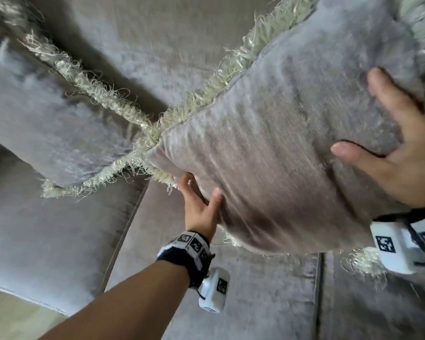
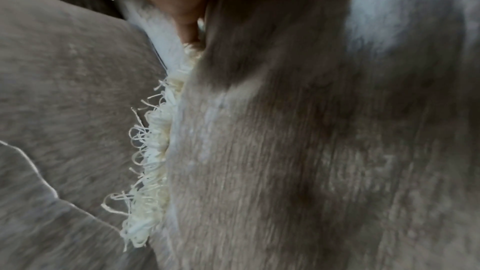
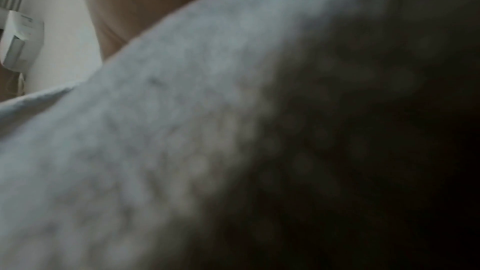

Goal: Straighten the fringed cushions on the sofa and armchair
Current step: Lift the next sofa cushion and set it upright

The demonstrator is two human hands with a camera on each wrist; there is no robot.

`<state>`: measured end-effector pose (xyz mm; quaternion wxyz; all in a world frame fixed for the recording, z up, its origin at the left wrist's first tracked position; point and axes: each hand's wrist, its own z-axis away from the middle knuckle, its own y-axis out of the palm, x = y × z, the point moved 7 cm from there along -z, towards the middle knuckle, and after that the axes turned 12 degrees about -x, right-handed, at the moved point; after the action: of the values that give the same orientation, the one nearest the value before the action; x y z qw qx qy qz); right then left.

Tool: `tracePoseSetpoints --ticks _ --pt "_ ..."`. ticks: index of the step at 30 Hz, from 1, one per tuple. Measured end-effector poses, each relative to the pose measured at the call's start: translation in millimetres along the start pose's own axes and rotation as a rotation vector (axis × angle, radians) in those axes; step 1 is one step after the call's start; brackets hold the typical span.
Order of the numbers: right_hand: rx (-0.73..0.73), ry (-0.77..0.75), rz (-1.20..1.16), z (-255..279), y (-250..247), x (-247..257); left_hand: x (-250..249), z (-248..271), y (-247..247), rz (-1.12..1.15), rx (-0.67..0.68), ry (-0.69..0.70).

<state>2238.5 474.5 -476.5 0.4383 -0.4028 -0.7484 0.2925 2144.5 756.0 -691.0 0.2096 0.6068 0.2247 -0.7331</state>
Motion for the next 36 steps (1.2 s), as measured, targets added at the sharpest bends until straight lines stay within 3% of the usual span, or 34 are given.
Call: tracePoseSetpoints --ticks 6,14,18,21,25,28,32,36 --pt "-0.034 0.014 0.070 2.5 29.0 -17.2 30.4 -22.5 18.8 -0.022 -0.031 -0.169" --pt "-0.042 0.023 0.082 6.5 31.5 -29.7 38.6 -28.9 20.9 -0.053 -0.092 -0.196" --pt "-0.019 0.093 0.069 13.7 19.4 -33.4 24.2 -24.9 5.0 -0.283 -0.127 -0.195" --pt "-0.016 0.151 0.081 23.7 -0.6 -35.1 -15.7 -18.9 -7.2 -0.439 -0.222 -0.087" --pt "0.019 0.232 0.191 42.0 -37.3 -32.4 -92.7 -15.6 3.4 -0.521 -0.192 0.145" --pt "0.208 0.277 0.270 59.7 -61.3 -24.4 -158.9 -3.5 31.1 -0.624 -0.043 0.356" --pt "0.549 0.297 0.433 88.8 -93.9 -11.8 -215.4 27.9 77.7 -0.761 0.351 0.435" --pt "0.625 0.323 0.472 108.1 -145.8 -0.3 -247.4 74.0 103.3 -0.976 0.698 0.544"
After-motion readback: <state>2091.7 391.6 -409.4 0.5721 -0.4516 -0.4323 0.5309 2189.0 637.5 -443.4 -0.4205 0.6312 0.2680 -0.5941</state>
